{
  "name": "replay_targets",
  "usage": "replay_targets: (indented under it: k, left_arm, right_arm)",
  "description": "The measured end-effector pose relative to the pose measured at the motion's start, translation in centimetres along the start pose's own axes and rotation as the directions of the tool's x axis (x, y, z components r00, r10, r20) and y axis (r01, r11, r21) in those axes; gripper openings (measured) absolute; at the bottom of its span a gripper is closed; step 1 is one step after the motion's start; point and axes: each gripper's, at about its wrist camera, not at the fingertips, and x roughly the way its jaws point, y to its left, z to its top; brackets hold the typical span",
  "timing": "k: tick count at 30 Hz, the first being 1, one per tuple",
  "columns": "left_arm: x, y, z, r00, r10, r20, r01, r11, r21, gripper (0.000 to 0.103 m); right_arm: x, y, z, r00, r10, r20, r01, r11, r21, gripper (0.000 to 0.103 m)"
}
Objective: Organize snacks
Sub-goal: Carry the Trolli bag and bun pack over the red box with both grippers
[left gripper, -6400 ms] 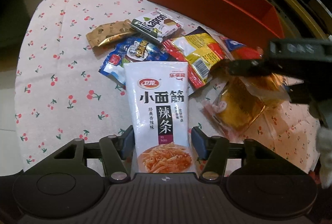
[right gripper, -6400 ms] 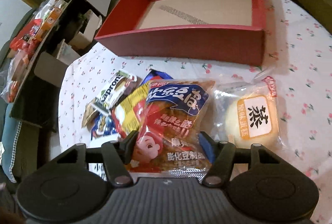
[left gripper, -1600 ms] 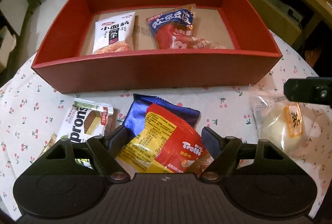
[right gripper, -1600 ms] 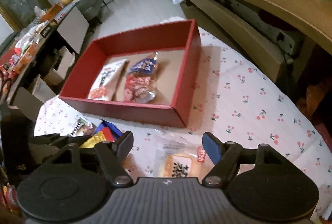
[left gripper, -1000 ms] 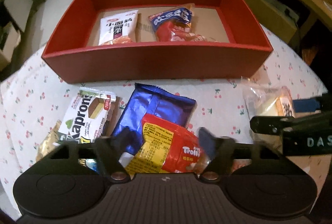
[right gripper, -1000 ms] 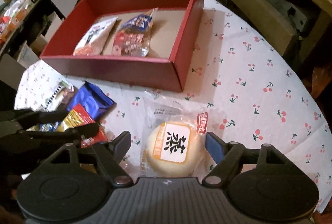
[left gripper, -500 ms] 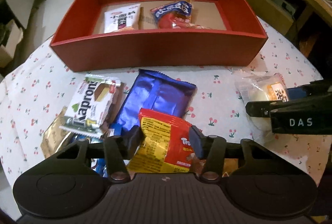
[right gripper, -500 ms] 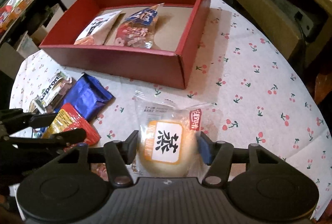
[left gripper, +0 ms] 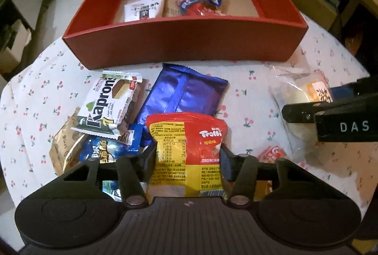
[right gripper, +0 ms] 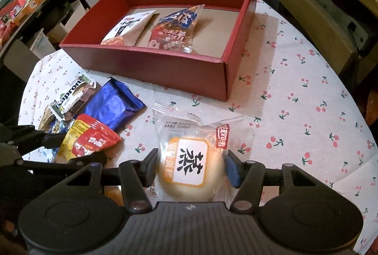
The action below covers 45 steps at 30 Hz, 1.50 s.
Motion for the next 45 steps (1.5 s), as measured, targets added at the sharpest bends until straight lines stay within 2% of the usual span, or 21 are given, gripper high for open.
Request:
replay_targets:
  k: [7,10,16,27,45]
  left_arm:
    - [-2.0,1.1,-0.9,1.000,-0.005,0.018,0.007,0.994,-0.110,0.058]
    - [-3.2,1.3,-0.5,1.000,-0.012,0.020,0.015,0.992,-0.127,0.058]
    - [-5.8,1.9,1.2,0.990,-0.068,0.127,0.086,0.986,-0.142,0.058]
    - [-5.7,3.1,4.8,0.974,-0.105,0.201,0.141,0.975,-0.173,0.058]
    - [-6.0,3.9,8.0,0.960,-0.071,0.270,0.129,0.971,-0.203,0.057]
  right_arm:
    - [-1.7,0.4,0.3,0.998,0.026,0.056,-0.025,0.999,-0.020,0.064]
    - [-2.7,0.8,0.1,0.996,0.036,0.088,-0.033,0.999,-0.026,0.063]
    - [-3.3,1.2,0.5,0.992,0.043,0.120,-0.043,0.999,-0.007,0.063]
    - [-3.9,1.9,3.4,0.979,0.076,0.189,-0.082,0.996,0.022,0.063]
    - [-4.0,1.6,6.6,0.964,0.064,0.257,-0.086,0.993,0.077,0.063]
